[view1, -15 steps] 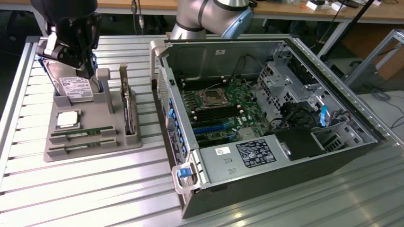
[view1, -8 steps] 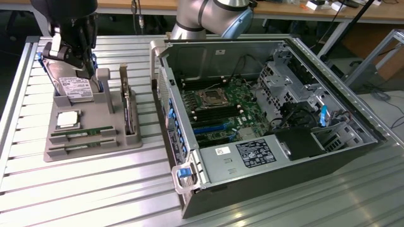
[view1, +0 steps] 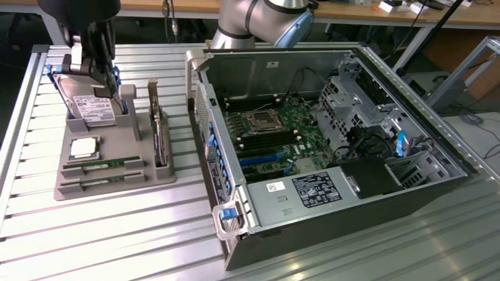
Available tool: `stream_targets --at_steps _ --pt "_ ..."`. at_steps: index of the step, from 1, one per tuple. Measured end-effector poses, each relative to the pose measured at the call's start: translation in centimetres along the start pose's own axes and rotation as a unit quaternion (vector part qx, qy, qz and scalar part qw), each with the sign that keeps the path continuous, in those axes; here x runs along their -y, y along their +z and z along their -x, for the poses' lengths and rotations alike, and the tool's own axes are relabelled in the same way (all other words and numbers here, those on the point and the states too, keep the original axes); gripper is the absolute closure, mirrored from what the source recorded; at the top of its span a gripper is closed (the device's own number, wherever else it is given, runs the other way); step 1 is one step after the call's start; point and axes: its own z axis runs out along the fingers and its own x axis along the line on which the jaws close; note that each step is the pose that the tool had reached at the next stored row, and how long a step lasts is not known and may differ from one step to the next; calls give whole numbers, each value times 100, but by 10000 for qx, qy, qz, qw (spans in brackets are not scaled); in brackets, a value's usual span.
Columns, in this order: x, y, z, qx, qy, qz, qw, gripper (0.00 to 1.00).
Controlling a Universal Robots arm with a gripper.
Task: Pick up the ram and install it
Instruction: 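Pick up the ram and move it above insertion slot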
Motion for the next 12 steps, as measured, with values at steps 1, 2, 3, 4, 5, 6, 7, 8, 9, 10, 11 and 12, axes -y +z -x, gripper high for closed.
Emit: stream_targets --at_steps 1,2,3,4,5,6,7,8,9,10,11,12 --pt "0 0 0 -2 -51 1 10000 90" --pt "0 0 0 -6 -143 4 9999 90" --pt "0 0 0 -9 -195 5 9998 90" --pt "0 0 0 -9 -197 5 9998 90" --pt "0 0 0 -9 -196 5 9998 90" --pt "0 0 0 -9 -196 5 9998 90" --pt "0 0 0 -9 -196 5 9998 90" --pt "0 0 0 -9 -197 5 9998 90" --pt "0 0 0 -8 -196 6 9998 90" --pt "0 0 0 -8 -197 5 9998 84" --pt "0 0 -1 -8 -197 5 9998 71" --pt "0 0 0 -8 -196 6 9998 64"
